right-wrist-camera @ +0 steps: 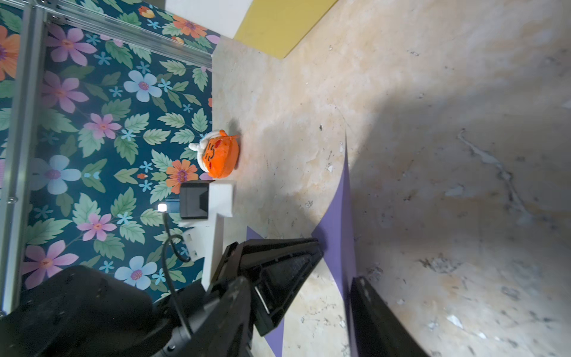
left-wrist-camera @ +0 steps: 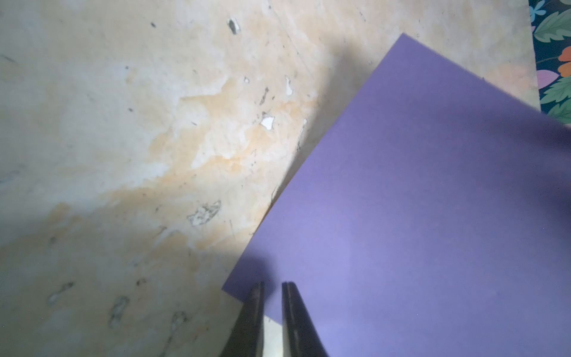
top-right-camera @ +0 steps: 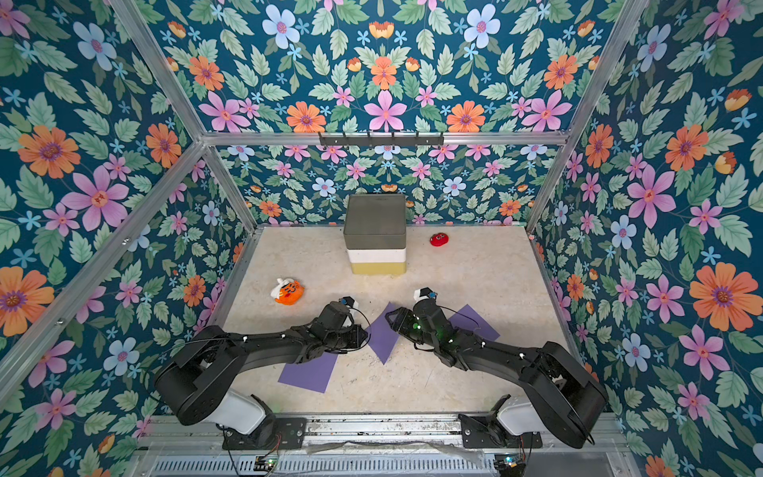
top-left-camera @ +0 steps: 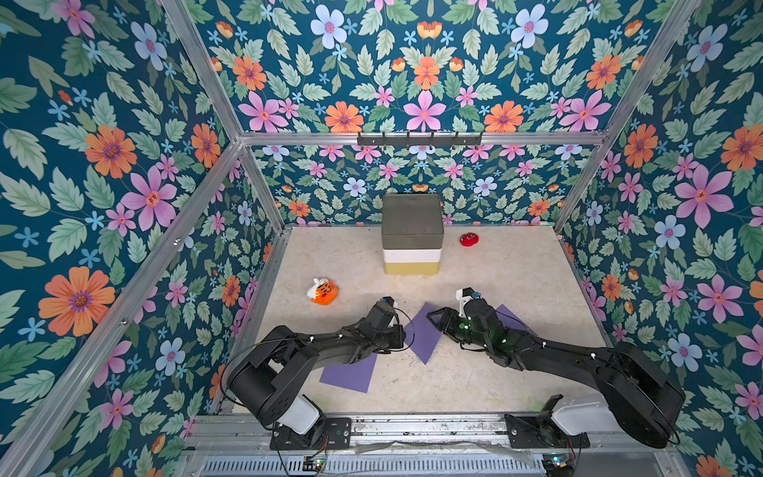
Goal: Fold the square paper diagonally
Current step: Fold the paper at the center of the board.
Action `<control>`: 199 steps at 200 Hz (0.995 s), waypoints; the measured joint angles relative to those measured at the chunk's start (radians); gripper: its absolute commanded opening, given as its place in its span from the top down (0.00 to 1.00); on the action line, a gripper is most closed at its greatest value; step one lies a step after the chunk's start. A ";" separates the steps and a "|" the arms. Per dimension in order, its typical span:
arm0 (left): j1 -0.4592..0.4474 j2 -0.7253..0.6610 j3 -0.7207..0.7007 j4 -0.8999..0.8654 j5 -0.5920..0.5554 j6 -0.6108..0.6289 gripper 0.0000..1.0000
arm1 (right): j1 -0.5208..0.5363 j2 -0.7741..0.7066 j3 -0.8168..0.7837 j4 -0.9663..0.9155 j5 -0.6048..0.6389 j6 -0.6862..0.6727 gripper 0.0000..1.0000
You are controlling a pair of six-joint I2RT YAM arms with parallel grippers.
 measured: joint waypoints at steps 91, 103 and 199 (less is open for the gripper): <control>0.000 0.002 0.000 0.003 -0.005 0.000 0.81 | -0.007 0.062 0.002 -0.145 0.058 -0.050 0.54; 0.000 0.004 0.000 0.004 -0.005 0.000 0.81 | -0.014 0.065 0.000 -0.154 0.064 -0.057 0.56; 0.000 0.015 0.003 0.015 -0.013 0.001 0.82 | -0.076 0.068 -0.061 -0.171 0.071 -0.122 0.65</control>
